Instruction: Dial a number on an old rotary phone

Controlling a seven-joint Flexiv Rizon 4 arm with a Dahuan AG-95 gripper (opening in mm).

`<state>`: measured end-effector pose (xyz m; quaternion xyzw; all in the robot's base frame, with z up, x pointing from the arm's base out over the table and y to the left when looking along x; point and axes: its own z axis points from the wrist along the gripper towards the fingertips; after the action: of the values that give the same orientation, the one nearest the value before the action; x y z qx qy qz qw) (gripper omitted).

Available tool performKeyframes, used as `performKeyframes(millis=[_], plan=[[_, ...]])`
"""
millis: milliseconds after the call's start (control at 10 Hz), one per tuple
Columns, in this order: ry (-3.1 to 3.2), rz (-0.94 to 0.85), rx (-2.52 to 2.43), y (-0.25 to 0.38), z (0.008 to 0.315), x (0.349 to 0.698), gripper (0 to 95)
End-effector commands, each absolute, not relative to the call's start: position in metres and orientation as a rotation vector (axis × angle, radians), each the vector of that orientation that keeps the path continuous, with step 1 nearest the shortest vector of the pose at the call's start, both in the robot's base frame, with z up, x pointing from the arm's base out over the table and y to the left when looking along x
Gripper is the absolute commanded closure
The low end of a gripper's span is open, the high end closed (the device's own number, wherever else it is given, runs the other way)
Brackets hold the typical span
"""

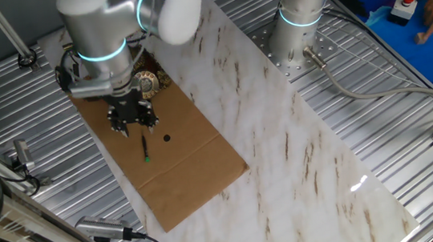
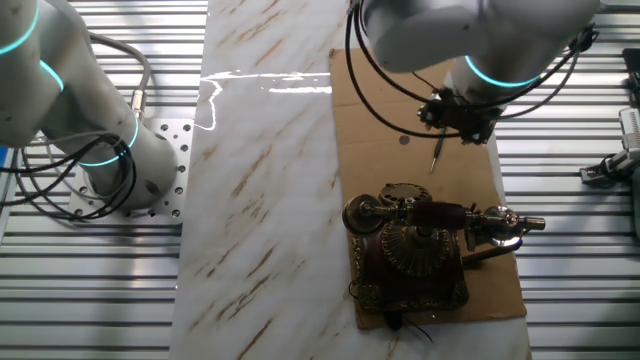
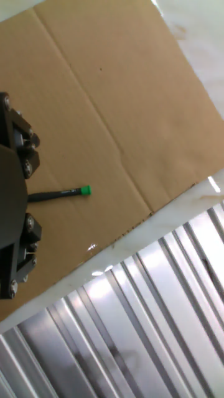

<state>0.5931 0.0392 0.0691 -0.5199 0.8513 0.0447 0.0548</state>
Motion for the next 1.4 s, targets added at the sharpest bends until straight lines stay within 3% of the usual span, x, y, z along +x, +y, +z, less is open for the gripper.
performKeyframes(millis=[100, 300, 400, 1400], plan=[[2.609, 0.093, -1.578, 0.035, 0.058, 0.597, 38.0], [2.629, 0.044, -1.584, 0.032, 0.050, 0.599, 38.0], [2.633, 0.034, -1.586, 0.032, 0.045, 0.599, 57.0], [2.638, 0.029, -1.578, 0.034, 0.027, 0.594, 57.0]])
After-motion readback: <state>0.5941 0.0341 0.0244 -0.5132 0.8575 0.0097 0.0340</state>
